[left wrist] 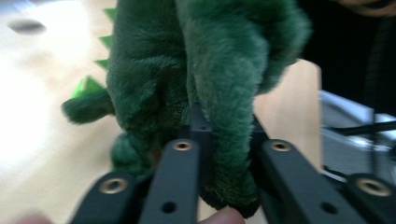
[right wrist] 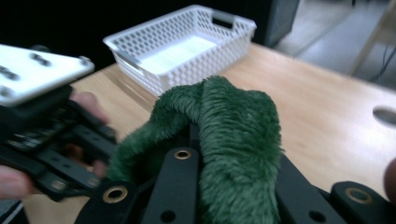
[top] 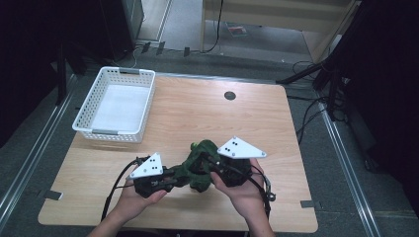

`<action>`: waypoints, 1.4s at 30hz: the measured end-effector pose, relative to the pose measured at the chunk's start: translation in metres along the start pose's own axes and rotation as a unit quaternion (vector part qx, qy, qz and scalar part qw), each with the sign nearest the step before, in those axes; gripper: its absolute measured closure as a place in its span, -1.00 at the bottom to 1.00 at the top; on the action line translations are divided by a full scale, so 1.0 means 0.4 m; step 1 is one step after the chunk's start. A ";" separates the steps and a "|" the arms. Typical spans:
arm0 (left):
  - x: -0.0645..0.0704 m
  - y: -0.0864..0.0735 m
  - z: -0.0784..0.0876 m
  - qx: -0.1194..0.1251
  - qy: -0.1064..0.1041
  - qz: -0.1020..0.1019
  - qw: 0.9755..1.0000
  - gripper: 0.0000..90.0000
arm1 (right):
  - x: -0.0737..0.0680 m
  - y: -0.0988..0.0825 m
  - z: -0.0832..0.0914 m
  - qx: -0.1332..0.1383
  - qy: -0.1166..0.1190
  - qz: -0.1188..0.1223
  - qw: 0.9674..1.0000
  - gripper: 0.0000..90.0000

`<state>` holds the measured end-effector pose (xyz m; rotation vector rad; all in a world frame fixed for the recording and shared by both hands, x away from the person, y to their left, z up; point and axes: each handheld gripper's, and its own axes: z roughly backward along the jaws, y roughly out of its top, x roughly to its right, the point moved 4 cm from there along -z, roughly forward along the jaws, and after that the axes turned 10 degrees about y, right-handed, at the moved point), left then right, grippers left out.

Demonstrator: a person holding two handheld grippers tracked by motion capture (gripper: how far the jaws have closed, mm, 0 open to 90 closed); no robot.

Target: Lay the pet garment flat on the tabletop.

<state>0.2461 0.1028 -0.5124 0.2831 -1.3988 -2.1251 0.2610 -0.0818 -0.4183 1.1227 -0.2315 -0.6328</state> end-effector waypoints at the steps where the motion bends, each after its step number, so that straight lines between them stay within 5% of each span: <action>1: -0.008 -0.008 -0.006 -0.007 -0.004 0.010 1.000 0.91 | 0.018 -0.014 -0.011 -0.007 0.000 -0.010 1.000 0.88; 4: -0.030 -0.030 -0.021 -0.035 0.004 0.031 0.999 0.93 | 0.066 -0.054 -0.047 -0.020 -0.010 -0.032 0.999 0.71; 6: -0.045 -0.039 -0.026 -0.048 0.011 0.050 0.998 0.93 | 0.103 -0.082 -0.070 -0.019 -0.024 -0.042 0.999 0.43; 7: -0.053 -0.042 -0.028 -0.053 0.018 0.060 0.997 0.94 | 0.143 -0.107 -0.080 -0.021 -0.026 -0.071 0.997 0.26; 11: -0.084 -0.053 -0.025 -0.062 0.028 0.105 0.992 0.94 | 0.180 -0.124 -0.076 -0.007 -0.001 -0.114 0.993 -0.01; 19: -0.115 -0.064 -0.019 -0.070 0.048 0.160 0.984 0.94 | 0.125 -0.075 -0.052 0.010 0.068 -0.056 0.996 -0.19; 22: -0.126 -0.070 -0.015 -0.071 0.056 0.170 0.981 0.93 | 0.121 -0.075 -0.052 -0.004 0.088 -0.064 0.994 -0.44; 25: -0.135 -0.075 -0.013 -0.075 0.063 0.183 0.978 0.94 | 0.137 -0.080 -0.046 -0.010 0.057 -0.064 0.996 -0.51; 27: -0.140 -0.079 -0.012 -0.078 0.064 0.189 0.977 0.94 | 0.157 -0.078 -0.034 0.000 0.007 -0.063 0.998 -0.49; 29: -0.142 -0.080 -0.013 -0.080 0.061 0.195 0.976 0.93 | 0.186 -0.079 -0.017 0.010 -0.060 -0.072 0.996 -0.44; 30: -0.143 -0.081 -0.013 -0.081 0.057 0.196 0.976 0.93 | 0.193 -0.079 -0.011 0.016 -0.064 -0.080 0.995 -0.42; 33: -0.143 -0.082 -0.014 -0.080 0.057 0.200 0.975 0.93 | 0.187 -0.080 0.001 0.027 0.011 -0.083 0.996 -0.31; 36: -0.144 -0.082 -0.013 -0.080 0.055 0.201 0.975 0.93 | 0.136 -0.087 0.001 0.008 0.103 -0.039 0.994 -0.39; 42: -0.151 -0.082 -0.007 -0.074 0.060 0.205 0.974 0.92 | 0.070 -0.125 -0.003 0.008 0.114 -0.003 0.993 -0.49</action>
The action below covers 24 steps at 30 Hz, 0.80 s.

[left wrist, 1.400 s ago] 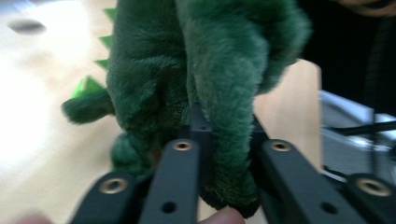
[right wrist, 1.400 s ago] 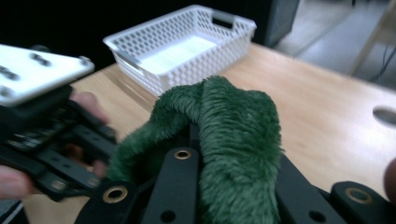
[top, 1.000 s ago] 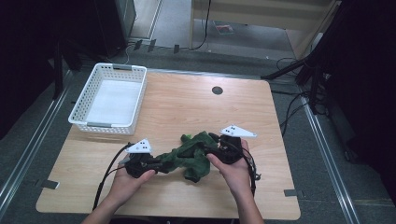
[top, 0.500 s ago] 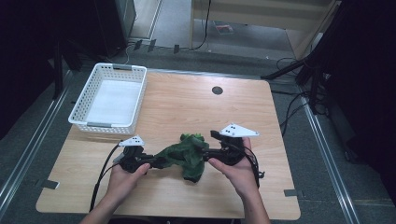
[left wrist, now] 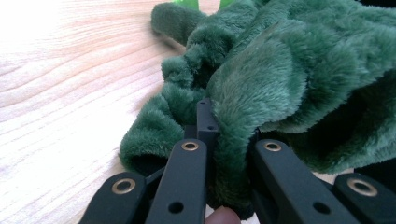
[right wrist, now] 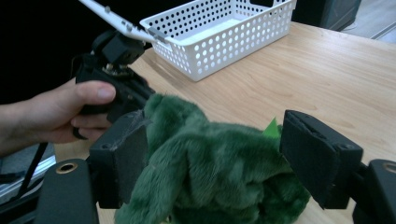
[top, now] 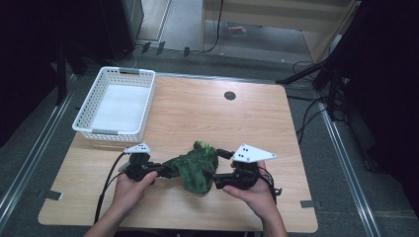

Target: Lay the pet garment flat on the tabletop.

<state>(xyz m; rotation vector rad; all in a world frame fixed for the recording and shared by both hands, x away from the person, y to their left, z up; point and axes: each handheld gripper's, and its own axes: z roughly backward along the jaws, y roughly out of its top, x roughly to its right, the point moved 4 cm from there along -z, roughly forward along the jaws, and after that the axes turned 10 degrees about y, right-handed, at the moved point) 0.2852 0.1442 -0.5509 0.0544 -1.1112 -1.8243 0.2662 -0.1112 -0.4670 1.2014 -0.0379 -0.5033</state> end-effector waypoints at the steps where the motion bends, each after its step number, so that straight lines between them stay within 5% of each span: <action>1: 0.000 0.001 0.001 0.002 -0.001 0.001 1.000 0.92 | -0.007 -0.010 0.000 0.001 -0.001 -0.003 1.000 -0.51; 5: 0.002 0.005 0.005 0.008 -0.001 0.002 1.000 0.92 | -0.045 -0.065 -0.004 -0.005 0.012 -0.003 1.000 -0.44; 9: 0.008 0.010 0.005 0.014 -0.003 0.002 1.000 0.92 | -0.085 -0.112 -0.041 -0.050 0.017 0.002 0.999 -0.30; 12: 0.012 0.012 0.007 0.015 -0.005 0.001 1.000 0.92 | -0.091 -0.136 -0.072 -0.093 -0.027 0.030 0.995 0.30; 14: 0.013 0.015 0.009 0.016 -0.011 0.007 1.000 0.92 | -0.089 -0.136 -0.077 -0.098 -0.026 0.031 0.994 0.68; 17: 0.026 0.027 0.018 0.018 -0.002 -0.013 1.000 0.92 | -0.090 -0.104 -0.063 -0.080 -0.009 0.040 0.996 0.83; 21: 0.042 0.034 0.025 -0.004 -0.012 -0.051 0.999 0.91 | -0.074 0.001 -0.045 -0.048 -0.009 0.067 0.997 0.83; 23: 0.040 0.035 0.027 -0.005 -0.021 -0.045 0.999 0.92 | -0.046 0.069 -0.047 -0.028 -0.017 0.063 0.997 0.83; 24: 0.037 0.037 0.029 -0.005 -0.043 -0.037 0.998 0.92 | -0.024 0.102 -0.054 -0.018 -0.011 0.046 0.999 0.82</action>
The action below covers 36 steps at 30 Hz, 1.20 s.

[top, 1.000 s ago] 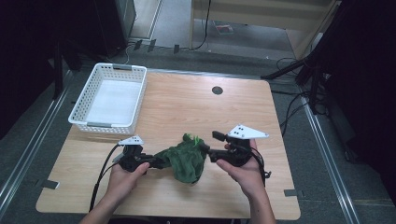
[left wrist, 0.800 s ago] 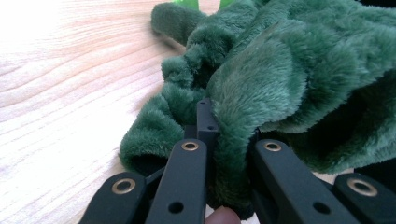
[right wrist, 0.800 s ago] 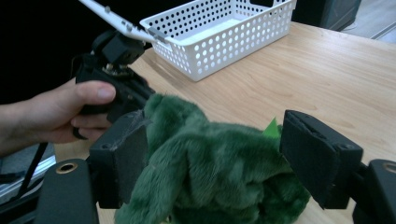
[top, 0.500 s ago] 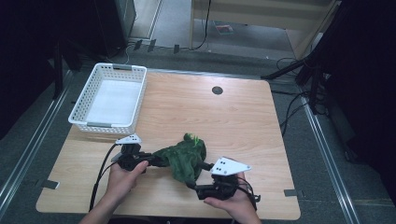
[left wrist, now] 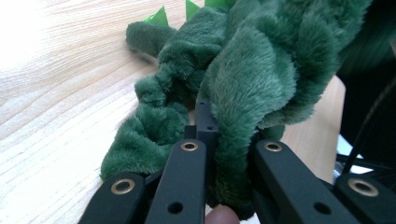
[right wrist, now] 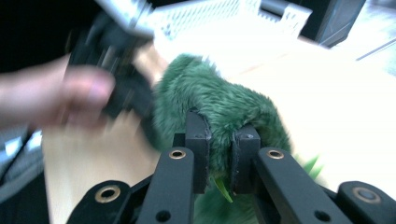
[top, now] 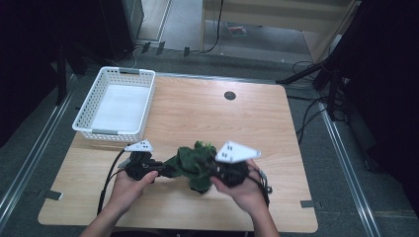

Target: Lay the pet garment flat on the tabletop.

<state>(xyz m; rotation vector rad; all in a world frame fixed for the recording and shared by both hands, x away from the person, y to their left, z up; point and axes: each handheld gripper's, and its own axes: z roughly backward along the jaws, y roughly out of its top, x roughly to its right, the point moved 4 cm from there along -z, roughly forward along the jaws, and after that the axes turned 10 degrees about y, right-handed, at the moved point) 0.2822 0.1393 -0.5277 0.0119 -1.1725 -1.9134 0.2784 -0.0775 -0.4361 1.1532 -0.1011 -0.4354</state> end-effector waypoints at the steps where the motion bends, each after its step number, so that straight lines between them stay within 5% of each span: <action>1: -0.005 0.002 0.002 0.006 -0.029 0.016 0.999 0.92 | 0.033 0.028 -0.012 0.008 0.005 -0.025 1.000 0.79; 2: -0.011 0.004 0.005 0.013 -0.039 0.029 0.999 0.92 | 0.075 0.051 -0.028 0.020 -0.004 -0.058 0.998 0.68; 3: -0.023 0.005 0.006 0.017 -0.031 0.038 0.999 0.91 | 0.126 0.068 -0.051 0.029 -0.038 -0.104 0.993 0.50; 4: -0.031 0.005 0.006 0.021 -0.024 0.049 0.998 0.89 | 0.191 0.074 -0.082 0.016 -0.106 -0.150 0.983 0.33; 5: -0.037 0.003 0.006 0.020 -0.018 0.054 0.998 0.83 | 0.229 0.072 -0.101 0.000 -0.152 -0.166 0.974 0.31; 6: -0.043 0.001 0.006 0.021 -0.009 0.058 0.998 0.78 | 0.245 0.071 -0.109 0.000 -0.164 -0.167 0.972 0.25; 9: -0.052 -0.004 0.012 0.022 0.007 0.055 0.998 0.77 | 0.234 0.070 -0.110 0.026 -0.131 -0.160 0.978 -0.01; 12: -0.063 -0.004 0.015 0.025 0.016 0.059 0.998 0.79 | 0.189 0.018 -0.088 0.030 -0.130 -0.133 0.982 0.00; 14: -0.063 -0.004 0.013 0.024 0.017 0.060 0.998 0.79 | 0.166 -0.036 -0.092 0.008 -0.104 -0.132 0.986 -0.08; 18: -0.055 -0.005 0.006 0.019 0.021 0.049 0.998 0.78 | 0.129 -0.147 -0.130 -0.063 -0.064 -0.126 0.988 -0.10; 20: -0.050 -0.006 0.003 0.016 0.023 0.046 0.999 0.78 | 0.115 -0.200 -0.149 -0.099 -0.065 -0.119 0.986 0.10; 23: -0.044 -0.013 -0.004 0.008 0.021 0.039 0.999 0.80 | 0.095 -0.242 -0.153 -0.110 -0.038 -0.130 0.985 0.46; 29: -0.040 -0.031 -0.016 -0.018 -0.012 0.042 0.999 0.81 | 0.034 -0.283 -0.119 -0.139 0.024 -0.120 0.983 0.78; 33: -0.031 -0.056 -0.037 -0.093 -0.073 0.037 0.992 0.75 | -0.019 -0.296 -0.069 -0.168 0.079 -0.111 0.976 0.70; 36: -0.025 -0.061 -0.043 -0.100 -0.064 0.027 0.993 0.64 | -0.031 -0.289 -0.019 -0.167 0.093 -0.081 0.978 0.24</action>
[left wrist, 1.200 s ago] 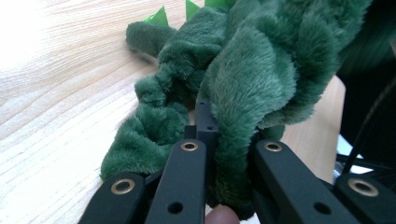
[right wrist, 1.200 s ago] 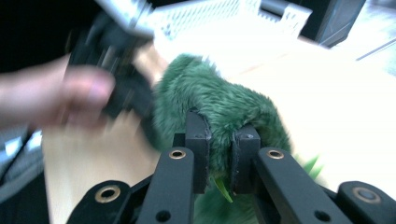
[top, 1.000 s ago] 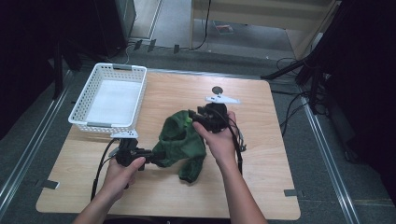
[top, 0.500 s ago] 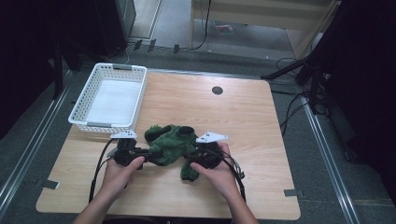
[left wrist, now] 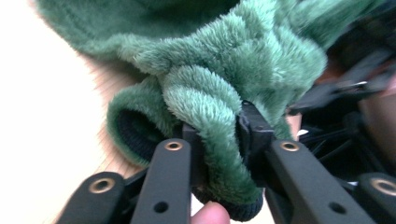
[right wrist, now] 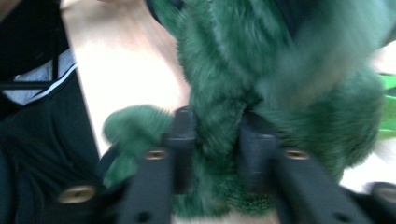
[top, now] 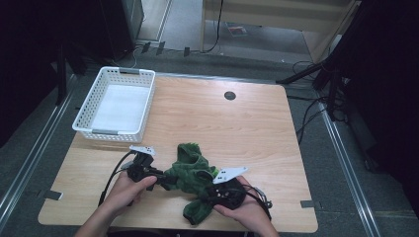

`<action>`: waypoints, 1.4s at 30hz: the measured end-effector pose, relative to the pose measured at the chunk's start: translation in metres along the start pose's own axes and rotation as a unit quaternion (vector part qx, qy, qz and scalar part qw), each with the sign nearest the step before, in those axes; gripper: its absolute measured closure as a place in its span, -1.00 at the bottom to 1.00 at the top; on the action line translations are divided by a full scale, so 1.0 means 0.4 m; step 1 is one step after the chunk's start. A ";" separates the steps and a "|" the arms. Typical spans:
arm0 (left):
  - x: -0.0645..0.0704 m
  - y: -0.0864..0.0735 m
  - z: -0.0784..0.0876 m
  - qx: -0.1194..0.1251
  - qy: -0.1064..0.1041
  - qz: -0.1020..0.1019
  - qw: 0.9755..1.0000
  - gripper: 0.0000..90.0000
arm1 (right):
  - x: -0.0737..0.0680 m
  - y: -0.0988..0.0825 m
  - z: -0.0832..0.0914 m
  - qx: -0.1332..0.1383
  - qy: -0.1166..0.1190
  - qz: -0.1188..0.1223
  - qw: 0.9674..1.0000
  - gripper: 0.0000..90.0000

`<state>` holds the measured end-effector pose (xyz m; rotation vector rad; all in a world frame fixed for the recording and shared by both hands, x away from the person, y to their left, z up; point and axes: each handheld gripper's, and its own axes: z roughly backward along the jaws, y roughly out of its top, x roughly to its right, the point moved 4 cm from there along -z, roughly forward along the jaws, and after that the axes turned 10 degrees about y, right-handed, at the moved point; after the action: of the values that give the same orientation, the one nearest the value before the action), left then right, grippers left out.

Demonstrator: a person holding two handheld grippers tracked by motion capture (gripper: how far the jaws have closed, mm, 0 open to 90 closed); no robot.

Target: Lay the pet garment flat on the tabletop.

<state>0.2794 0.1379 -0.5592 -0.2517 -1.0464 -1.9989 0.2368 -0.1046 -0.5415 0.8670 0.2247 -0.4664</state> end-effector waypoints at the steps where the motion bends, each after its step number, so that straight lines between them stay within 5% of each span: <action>1: 0.002 0.002 0.000 0.003 -0.002 0.001 1.000 0.62 | -0.003 0.002 0.015 0.004 0.000 0.003 1.000 0.16; 6: 0.016 0.007 -0.003 0.010 0.003 -0.007 1.000 0.61 | -0.014 0.071 0.129 0.089 0.013 0.020 0.996 0.05; 9: 0.026 0.009 -0.017 0.013 0.011 -0.012 1.000 0.63 | 0.009 0.152 0.139 0.119 -0.035 0.013 0.992 0.05; 11: 0.036 0.010 -0.025 0.012 0.015 -0.020 1.000 0.64 | 0.028 0.211 0.111 0.116 -0.075 0.013 0.990 0.06; 13: 0.040 0.010 -0.029 0.013 0.022 -0.029 0.999 0.64 | 0.046 0.261 0.075 0.109 -0.088 -0.002 0.990 0.03; 16: 0.041 0.009 -0.031 0.013 0.023 -0.031 0.999 0.63 | 0.090 0.302 -0.013 0.034 -0.106 -0.006 0.994 -0.04; 18: 0.040 0.008 -0.030 0.015 0.025 -0.031 0.999 0.63 | 0.134 0.296 -0.072 -0.031 -0.139 -0.018 0.990 0.08; 20: 0.036 0.006 -0.027 0.012 0.024 -0.031 0.999 0.64 | 0.171 0.277 -0.099 -0.084 -0.169 -0.029 0.982 0.59; 21: 0.034 0.006 -0.026 0.014 0.028 -0.031 0.999 0.64 | 0.180 0.273 -0.101 -0.088 -0.174 -0.026 0.980 0.75; 23: 0.032 0.007 -0.026 0.016 0.028 -0.026 0.999 0.66 | 0.202 0.277 -0.077 -0.045 -0.187 -0.034 0.981 0.95; 25: 0.031 0.008 -0.027 0.019 0.031 -0.025 0.999 0.67 | 0.201 0.292 -0.040 0.015 -0.208 -0.016 0.978 0.97; 28: 0.028 0.009 -0.030 0.021 0.036 -0.018 0.999 0.68 | 0.169 0.307 0.030 0.147 -0.172 0.038 0.973 0.97; 29: 0.028 0.009 -0.031 0.021 0.038 -0.014 0.999 0.67 | 0.166 0.295 0.039 0.152 -0.167 0.050 0.973 0.95; 30: 0.024 0.009 -0.032 0.020 0.042 -0.016 0.999 0.64 | 0.171 0.280 0.039 0.137 -0.164 0.053 0.975 0.90; 31: 0.022 0.009 -0.033 0.018 0.045 -0.015 0.999 0.58 | 0.188 0.244 0.031 0.091 -0.151 0.046 0.983 0.88; 34: 0.012 0.014 -0.029 0.017 0.052 -0.012 0.998 0.32 | 0.237 0.154 0.021 0.029 -0.172 0.019 0.985 0.79; 37: -0.011 0.038 0.004 0.045 0.064 -0.001 0.997 0.07 | 0.257 0.100 0.047 0.044 -0.159 -0.017 0.986 0.63; 42: -0.043 0.093 0.062 0.107 0.064 0.030 0.992 -0.07 | 0.264 0.094 0.108 0.064 -0.170 -0.019 0.983 0.49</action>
<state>0.3136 0.1556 -0.5306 -0.0392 -1.1472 -1.8060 0.3475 -0.1490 -0.5281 0.8953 -0.1038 -0.6624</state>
